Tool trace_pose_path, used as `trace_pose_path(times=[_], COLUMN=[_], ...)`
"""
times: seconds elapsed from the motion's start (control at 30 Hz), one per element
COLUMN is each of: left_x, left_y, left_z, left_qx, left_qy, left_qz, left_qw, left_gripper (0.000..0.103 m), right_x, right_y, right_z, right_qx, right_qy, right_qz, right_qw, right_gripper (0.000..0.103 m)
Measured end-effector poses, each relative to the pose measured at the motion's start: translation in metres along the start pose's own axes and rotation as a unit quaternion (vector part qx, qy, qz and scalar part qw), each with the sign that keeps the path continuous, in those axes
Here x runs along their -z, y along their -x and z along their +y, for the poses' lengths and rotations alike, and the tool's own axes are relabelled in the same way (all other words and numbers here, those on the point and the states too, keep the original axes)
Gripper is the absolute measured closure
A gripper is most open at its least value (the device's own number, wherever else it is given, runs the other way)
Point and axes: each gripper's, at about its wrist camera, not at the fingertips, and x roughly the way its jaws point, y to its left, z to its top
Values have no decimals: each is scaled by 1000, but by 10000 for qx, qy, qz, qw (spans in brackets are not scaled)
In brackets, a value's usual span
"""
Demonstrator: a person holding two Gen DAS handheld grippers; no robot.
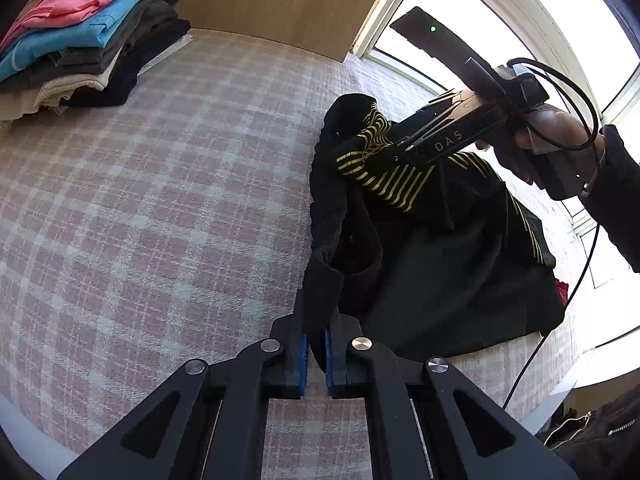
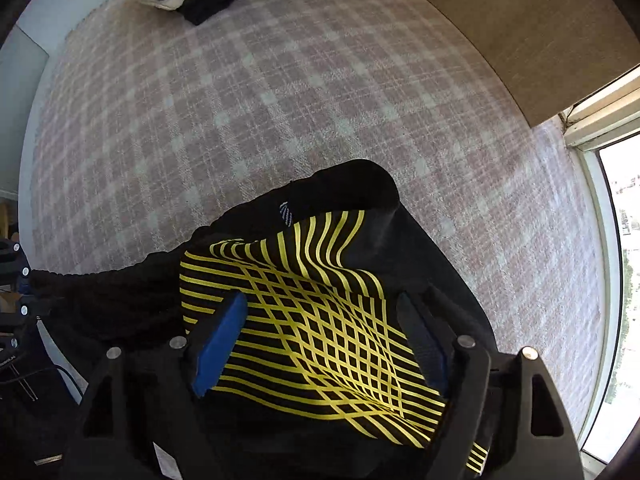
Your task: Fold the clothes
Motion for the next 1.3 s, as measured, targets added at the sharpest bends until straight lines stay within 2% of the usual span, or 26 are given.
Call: trace_pose_path(times=[0.03, 0.1, 0.13, 0.17, 0.2, 0.3, 0.37, 0.4, 0.47, 0.53, 0.57, 0.6, 0.67, 0.7, 0.77, 0.83, 0.93, 0.97, 1.0, 1.03, 1.07, 1.13, 1.2, 1.23, 1.3], left_x=[-1, -3, -4, -5, -6, -11, -14, -15, -16, -16, -16, -16, -16, -16, -17, -17, -17, -17, -17, -17, -17, -17, -19, -20, -22], left_y=[0, -1, -1, -1, -1, -2, -3, -3, -3, -3, -4, -4, -7, -8, -8, -7, -6, -5, -5, -4, -3, -2, -1, -1, -4], left_z=[1, 3, 3, 3, 3, 2, 1, 1, 2, 2, 3, 3, 4, 4, 3, 3, 4, 5, 6, 7, 8, 9, 9, 8, 6], left_qx=[8, 25, 25, 39, 74, 81, 62, 59, 65, 67, 59, 48, 41, 34, 23, 21, 42, 56, 71, 85, 100, 129, 148, 141, 39], left_qy=[9, 15, 9, 12, 18, -9, -41, -43, -24, -10, -4, -2, 25, 18, -7, -26, -9, 13, 35, 56, 78, 122, 134, 123, 62], left_qz=[-2, 14, 13, 5, 6, 0, 10, 15, 31, 57, 77, 97, 126, 140, 140, 143, 134, 119, 103, 87, 71, 40, 0, -10, 26], left_qw=[10000, 10000, 10000, 10000, 10000, 10000, 10000, 10000, 10000, 10000, 10000, 9999, 9999, 9999, 9999, 9999, 9999, 9999, 9999, 9999, 9999, 9998, 9998, 9998, 10000], left_gripper=[97, 97, 96, 96, 95, 95, 95, 95, 95, 95, 95, 95, 95, 95, 95, 95, 95, 95, 95, 95, 95, 95, 94, 94, 94], right_x=[0, 4, 6, 7, 10, 15, 14, 12, 7, 0, -1, -2, -2, -3, -5, -17, -26, -25, -24, -22, -19, -12, -6, -5, -3], right_y=[-7, -11, -7, 0, 9, 39, 59, 64, 69, 74, 78, 80, 81, 79, 70, 43, 12, 6, 2, 3, 11, 31, 57, 71, 98], right_z=[-4, -17, -22, -24, -27, -59, -84, -103, -142, -145, -140, -131, -110, -97, -73, -53, -44, -46, -50, -60, -72, -99, -126, -142, -169], right_qx=[-151, -773, -861, -691, -496, -417, 501, 804, 1177, 1428, 1397, 1169, 608, 431, 351, 551, 1402, 1476, 1461, 1250, 990, 489, 307, 90, -259], right_qy=[-89, -473, -549, -461, -377, -726, -913, -1021, -1290, -1424, -1350, -1220, -953, -835, -595, -337, -11, 52, 87, -95, -388, -992, -1422, -1706, -2167], right_qz=[77, 181, 129, 45, -52, -429, -805, -808, -564, -520, -595, -640, -686, -696, -611, -438, 71, 143, 180, 146, 56, -146, -458, -684, -1171], right_qw=[9998, 9957, 9947, 9965, 9980, 9956, 9913, 9882, 9830, 9781, 9792, 9835, 9912, 9931, 9957, 9970, 9901, 9889, 9891, 9920, 9943, 9938, 9883, 9829, 9688], right_gripper=[27, 70, 77, 91, 91, 92, 92, 91, 70, 66, 63, 53, 42, 42, 42, 42, 42, 42, 53, 67, 98, 98, 98, 98, 89])
